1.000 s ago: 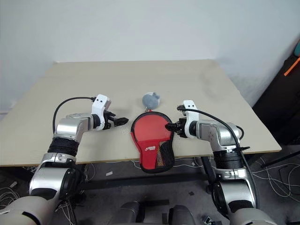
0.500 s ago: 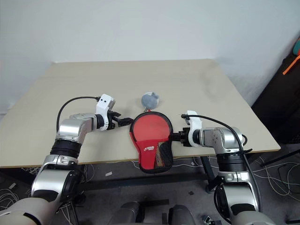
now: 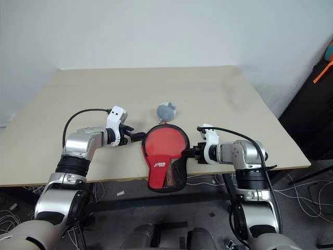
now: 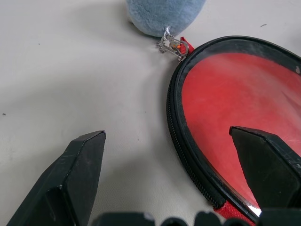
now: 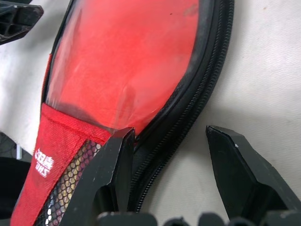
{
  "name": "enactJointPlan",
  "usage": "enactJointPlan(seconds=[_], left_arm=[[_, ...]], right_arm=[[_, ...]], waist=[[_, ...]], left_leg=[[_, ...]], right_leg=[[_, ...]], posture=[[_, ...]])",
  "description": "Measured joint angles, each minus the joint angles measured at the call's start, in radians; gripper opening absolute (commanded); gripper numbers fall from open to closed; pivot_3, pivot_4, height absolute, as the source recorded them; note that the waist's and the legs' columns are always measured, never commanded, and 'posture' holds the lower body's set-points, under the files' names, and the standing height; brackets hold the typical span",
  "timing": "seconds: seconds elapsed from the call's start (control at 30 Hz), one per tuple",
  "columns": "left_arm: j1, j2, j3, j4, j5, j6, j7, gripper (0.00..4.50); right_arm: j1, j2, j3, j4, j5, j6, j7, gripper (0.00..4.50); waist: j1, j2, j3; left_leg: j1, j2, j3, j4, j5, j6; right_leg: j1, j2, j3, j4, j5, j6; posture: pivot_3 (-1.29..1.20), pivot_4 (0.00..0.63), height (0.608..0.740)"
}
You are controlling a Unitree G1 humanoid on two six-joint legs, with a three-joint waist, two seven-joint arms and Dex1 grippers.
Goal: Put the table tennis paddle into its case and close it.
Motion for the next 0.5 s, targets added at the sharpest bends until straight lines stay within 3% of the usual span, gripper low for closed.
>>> enactJointPlan(seconds=[0.23, 0.5], left_arm=[[0.007, 0.0, 0.0, 0.0, 0.0, 0.003, 0.001, 4.5], [0.007, -0.001, 0.0, 0.0, 0.0, 0.003, 0.008, 4.5]], right_arm=[[-0.039, 0.001, -0.065, 0.037, 0.024, 0.041, -0.002, 2.61], [-0.037, 0.007, -0.046, 0.048, 0.021, 0.045, -0.028, 2.61]], waist=[[0.001, 0.0, 0.0], [0.001, 0.0, 0.0]], left_leg=[[0.0, 0.0, 0.0, 0.001, 0.0, 0.0], [0.0, 0.0, 0.0, 0.003, 0.0, 0.0]], right_leg=[[0.001, 0.0, 0.0, 0.0, 0.0, 0.0], [0.001, 0.0, 0.0, 0.0, 0.001, 0.001]], posture=[[0.0, 0.0, 0.722], [0.0, 0.0, 0.722]])
